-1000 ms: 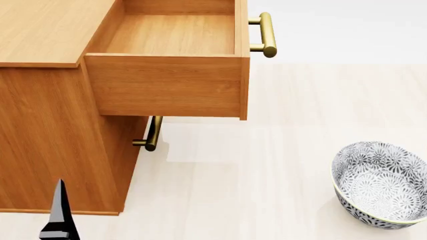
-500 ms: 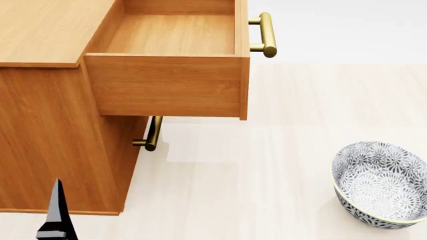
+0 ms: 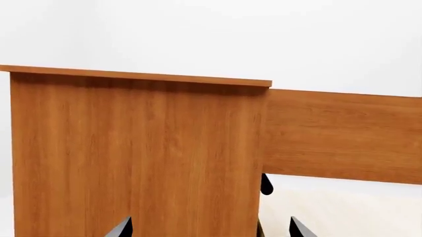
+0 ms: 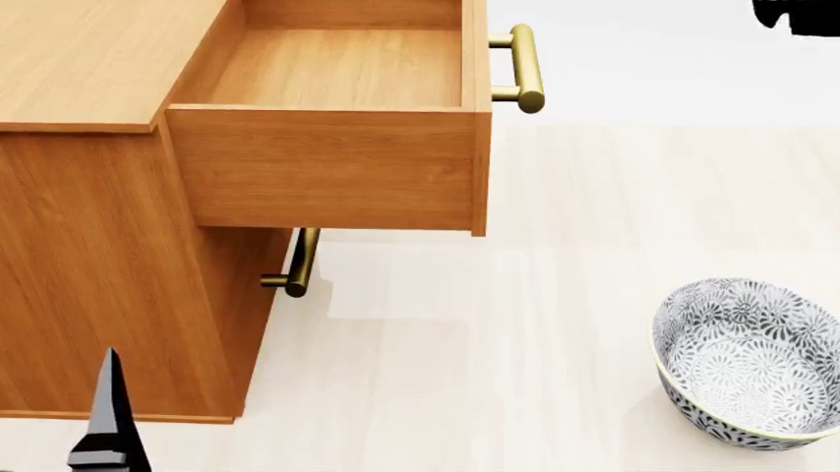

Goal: Put the ketchup in the top drawer of the cabinet.

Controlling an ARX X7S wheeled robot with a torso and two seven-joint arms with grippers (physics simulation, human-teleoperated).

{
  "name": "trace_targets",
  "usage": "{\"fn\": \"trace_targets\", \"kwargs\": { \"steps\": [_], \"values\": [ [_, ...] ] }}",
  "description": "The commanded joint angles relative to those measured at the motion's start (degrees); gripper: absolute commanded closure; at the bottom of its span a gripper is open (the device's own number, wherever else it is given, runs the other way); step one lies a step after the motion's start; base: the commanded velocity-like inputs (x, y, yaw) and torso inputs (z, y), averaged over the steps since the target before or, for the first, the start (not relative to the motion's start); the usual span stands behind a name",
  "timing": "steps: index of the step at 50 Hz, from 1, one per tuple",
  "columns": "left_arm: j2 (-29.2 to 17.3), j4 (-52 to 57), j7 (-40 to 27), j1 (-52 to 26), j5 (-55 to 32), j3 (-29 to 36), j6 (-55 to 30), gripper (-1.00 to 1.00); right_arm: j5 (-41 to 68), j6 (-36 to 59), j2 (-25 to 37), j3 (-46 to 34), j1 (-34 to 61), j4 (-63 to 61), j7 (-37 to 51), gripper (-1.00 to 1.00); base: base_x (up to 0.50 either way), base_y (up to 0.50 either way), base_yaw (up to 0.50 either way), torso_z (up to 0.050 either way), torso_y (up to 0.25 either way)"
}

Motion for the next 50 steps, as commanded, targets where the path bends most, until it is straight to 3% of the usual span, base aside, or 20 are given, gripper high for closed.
{"fn": "trace_targets", "kwargs": {
  "steps": [1, 15, 30, 50],
  "values": [
    [-0.1, -0.3, -0.1, -0.3, -0.3, 0.1, 0.1, -1.0, -6.0, 6.7, -10.3, -10.3, 13.7, 6.5, -2.3, 1.0, 0.0, 0.0, 0.0, 0.0, 0.0],
    [-0.1, -1.8, 0.2, -0.3, -0.6, 0.0, 1.4, -1.0, -11.7, 8.1, -20.4, -16.2, 20.5, 15.2, -7.2, 1.0, 0.0, 0.0, 0.0, 0.0, 0.001],
    [-0.2, -1.5, -0.1, -1.1, -1.4, 0.1, 0.7, -1.0, -17.1, 4.4, -31.2, -21.5, 24.4, 31.6, -21.4, 1.0, 0.0, 0.0, 0.0, 0.0, 0.0],
    [-0.8, -1.3, -0.5, -1.5, -1.9, -0.1, 0.0, -1.0, -23.0, 1.9, -37.1, -27.6, 26.6, 47.3, -34.4, 1.0, 0.0, 0.0, 0.0, 0.0, 0.0]
  ]
}}
